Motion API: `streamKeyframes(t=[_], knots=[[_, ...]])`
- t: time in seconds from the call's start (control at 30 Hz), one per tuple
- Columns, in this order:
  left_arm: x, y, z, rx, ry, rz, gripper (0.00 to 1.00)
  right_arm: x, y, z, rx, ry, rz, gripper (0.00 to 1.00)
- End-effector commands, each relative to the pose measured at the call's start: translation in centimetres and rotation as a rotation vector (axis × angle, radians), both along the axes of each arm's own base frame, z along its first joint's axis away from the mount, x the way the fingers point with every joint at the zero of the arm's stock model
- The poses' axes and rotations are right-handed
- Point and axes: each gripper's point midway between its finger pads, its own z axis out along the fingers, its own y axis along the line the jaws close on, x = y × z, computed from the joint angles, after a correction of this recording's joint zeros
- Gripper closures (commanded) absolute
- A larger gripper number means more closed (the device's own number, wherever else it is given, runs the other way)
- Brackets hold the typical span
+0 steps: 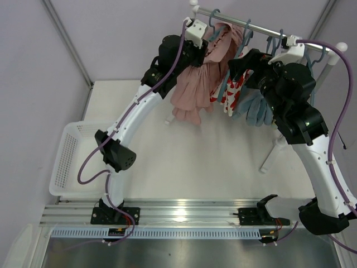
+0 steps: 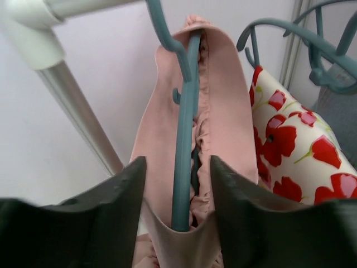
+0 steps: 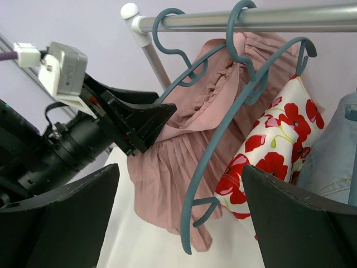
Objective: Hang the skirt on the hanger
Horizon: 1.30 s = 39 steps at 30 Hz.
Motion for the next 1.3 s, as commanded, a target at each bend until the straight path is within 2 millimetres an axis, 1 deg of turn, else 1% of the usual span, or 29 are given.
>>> streamKeyframes(t=[0.0, 0.03, 0.07, 0.17, 0.2, 0.27, 0.3, 0.4, 0.47, 0.5, 0.57, 0.6, 0.67, 0.73, 0.77, 0.8, 0.83, 0.87, 0.9, 0.93, 0.97, 1.0, 1.03, 1.07, 1.1, 1.17, 1.2, 1.23, 1.27], knots=[[-4.3, 3.7, 11.2, -0.161, -0.21, 0.023, 0.42, -1.3, -0.3, 1.8, -0.018, -0.061, 0.03, 0.01], [-4.9, 4.0, 12.2, -0.171, -0.227, 0.017, 0.36, -1.5, -0.4, 2.0, -0.02, -0.061, 0.03, 0.01], [-6.0, 4.7, 13.8, -0.19, -0.253, 0.013, 0.23, -1.6, -0.6, 1.8, -0.022, -0.052, 0.022, 0.01], [-8.4, 6.2, 16.6, -0.229, -0.288, -0.004, 0.09, -2.2, -1.1, 1.8, -0.034, -0.044, 0.016, 0.01], [-9.9, 7.3, 18.0, -0.243, -0.3, -0.007, 0.06, -2.4, -1.2, 1.8, -0.036, -0.043, 0.017, 0.01], [-11.4, 8.3, 18.9, -0.252, -0.3, -0.015, 0.01, -3.0, -1.6, 1.6, -0.037, -0.034, 0.012, 0.01], [-13.3, 9.6, 20.2, -0.268, -0.314, -0.016, 0.01, -3.2, -1.9, 1.5, -0.034, -0.034, 0.004, 0.01], [-14.7, 11.1, 18.5, -0.233, -0.242, 0.001, 0.01, -4.4, -2.3, 1.1, -0.024, -0.035, 0.012, 0.01], [-17.3, 13.4, 17.7, -0.23, -0.2, 0.013, 0.01, -5.3, -1.9, 0.9, -0.034, -0.052, 0.058, 0.0], [-17.3, 13.7, 15.8, -0.213, -0.155, 0.028, 0.01, -6.0, -1.9, 0.2, -0.039, -0.051, 0.076, 0.0], [-20.0, 15.9, 14.3, -0.24, -0.105, 0.036, 0.01, -6.6, -2.1, -1.0, -0.041, -0.035, 0.082, 0.0], [-20.2, 16.0, 11.8, -0.216, -0.059, 0.038, 0.01, -7.3, -2.4, -2.3, -0.044, -0.018, 0.081, 0.01], [-22.8, 18.1, 9.4, -0.221, -0.013, 0.055, 0.01, -8.2, -2.4, -3.9, -0.051, 0.009, 0.107, 0.0], [-23.6, 18.9, 4.5, -0.209, 0.099, 0.082, 0.01, -9.9, -2.6, -6.1, -0.035, 0.022, 0.138, 0.01], [-26.0, 20.7, 4.8, -0.248, 0.08, 0.089, 0.01, -10.8, -2.3, -6.6, -0.021, 0.01, 0.175, 0.0], [-25.8, 20.8, -0.4, -0.196, 0.169, 0.115, 0.01, -11.4, -2.2, -7.3, 0.004, 0.012, 0.192, 0.01], [-26.6, 21.7, -1.4, -0.219, 0.183, 0.137, 0.01, -12.5, -2.3, -9.0, 0.02, 0.008, 0.211, 0.01], [-29.0, 23.5, -1.0, -0.272, 0.143, 0.142, 0.01, -13.1, -2.4, -9.9, 0.036, 0.006, 0.225, 0.01], [-28.6, 23.6, -6.3, -0.226, 0.222, 0.173, 0.01, -13.6, -2.5, -10.9, 0.066, 0.013, 0.227, 0.01], [-29.3, 24.2, -7.3, -0.257, 0.238, 0.189, 0.01, -14.3, -2.7, -13.1, 0.085, 0.011, 0.23, 0.01], [-30.8, 25.9, -7.3, -0.31, 0.21, 0.218, 0.01, -14.6, -2.8, -14.3, 0.101, 0.016, 0.231, 0.01], [-31.0, 26.2, -10.2, -0.306, 0.267, 0.241, 0.01, -14.9, -3.0, -15.3, 0.115, 0.018, 0.231, 0.0], [-31.2, 26.5, -12.3, -0.298, 0.299, 0.261, 0.01, -16.2, -3.2, -15.4, 0.149, -0.018, 0.255, 0.01], [-31.5, 26.9, -14.3, -0.294, 0.323, 0.279, 0.01, -16.2, -2.5, -18.0, 0.139, 0.019, 0.283, 0.01], [-32.5, 27.6, -14.5, -0.337, 0.318, 0.279, 0.01, -16.5, -2.5, -18.8, 0.145, 0.017, 0.295, 0.01], [-32.6, 28.5, -16.5, -0.398, 0.345, 0.338, 0.01, -17.5, -2.8, -19.9, 0.18, 0.004, 0.301, 0.01], [-32.9, 28.9, -16.5, -0.43, 0.328, 0.343, 0.01, -17.2, -2.8, -21.6, 0.179, 0.034, 0.293, 0.0], [-33.7, 29.4, -15.3, -0.484, 0.269, 0.316, 0.01, -17.2, -3.0, -22.4, 0.182, 0.054, 0.281, 0.01], [-33.7, 29.4, -16.0, -0.484, 0.262, 0.314, 0.01, -17.3, -3.3, -22.9, 0.191, 0.059, 0.266, 0.01]])
